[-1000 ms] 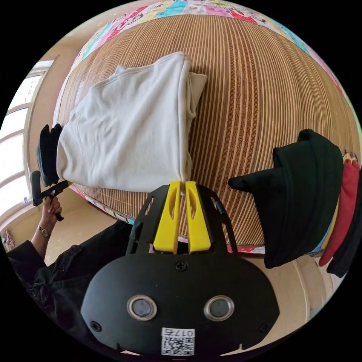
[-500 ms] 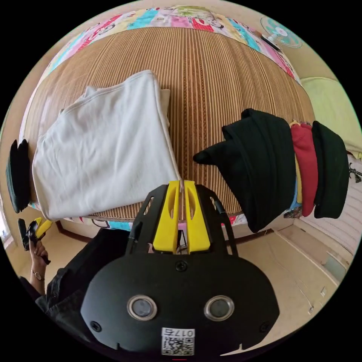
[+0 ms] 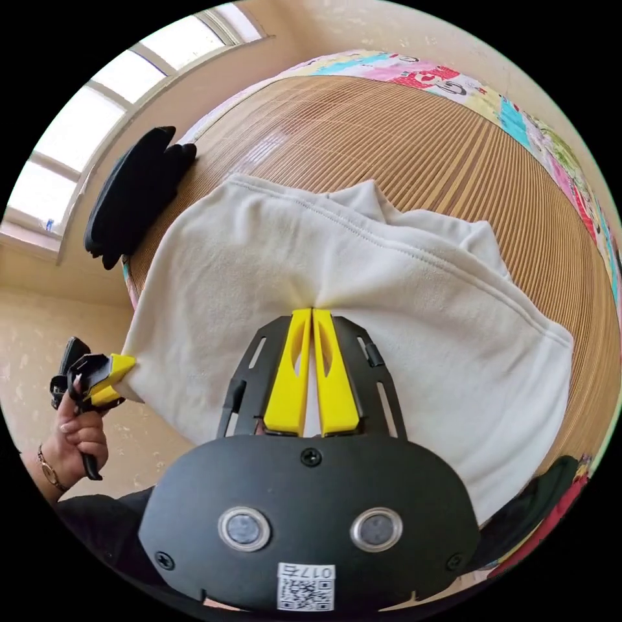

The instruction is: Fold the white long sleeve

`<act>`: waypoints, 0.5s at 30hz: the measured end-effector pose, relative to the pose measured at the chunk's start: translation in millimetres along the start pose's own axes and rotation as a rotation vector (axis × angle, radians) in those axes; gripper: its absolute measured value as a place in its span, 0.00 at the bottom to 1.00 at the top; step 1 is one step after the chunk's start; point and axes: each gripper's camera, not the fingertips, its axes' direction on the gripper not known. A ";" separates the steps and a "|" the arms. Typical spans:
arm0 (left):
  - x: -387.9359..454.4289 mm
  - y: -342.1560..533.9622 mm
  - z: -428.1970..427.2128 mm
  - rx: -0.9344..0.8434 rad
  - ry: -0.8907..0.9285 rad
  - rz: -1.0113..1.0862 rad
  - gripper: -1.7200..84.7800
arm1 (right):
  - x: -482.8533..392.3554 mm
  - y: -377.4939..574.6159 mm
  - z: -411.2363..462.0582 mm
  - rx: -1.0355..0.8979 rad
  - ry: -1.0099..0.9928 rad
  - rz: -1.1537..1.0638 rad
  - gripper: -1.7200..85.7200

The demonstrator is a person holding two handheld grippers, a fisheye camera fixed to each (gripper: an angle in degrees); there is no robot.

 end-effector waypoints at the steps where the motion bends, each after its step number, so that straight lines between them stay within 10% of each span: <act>1: 2.4 1.6 2.2 0.006 0.018 0.001 0.09 | 6.7 -1.2 -2.1 -0.017 -0.037 0.035 0.03; 7: 108.0 36.1 55.9 -0.113 0.041 0.435 0.09 | 84.8 63.9 -90.4 0.123 -0.323 0.220 0.02; 15: 190.4 205.8 300.4 -0.694 -0.282 1.027 0.10 | 240.8 238.5 -142.0 0.094 -0.252 0.493 0.03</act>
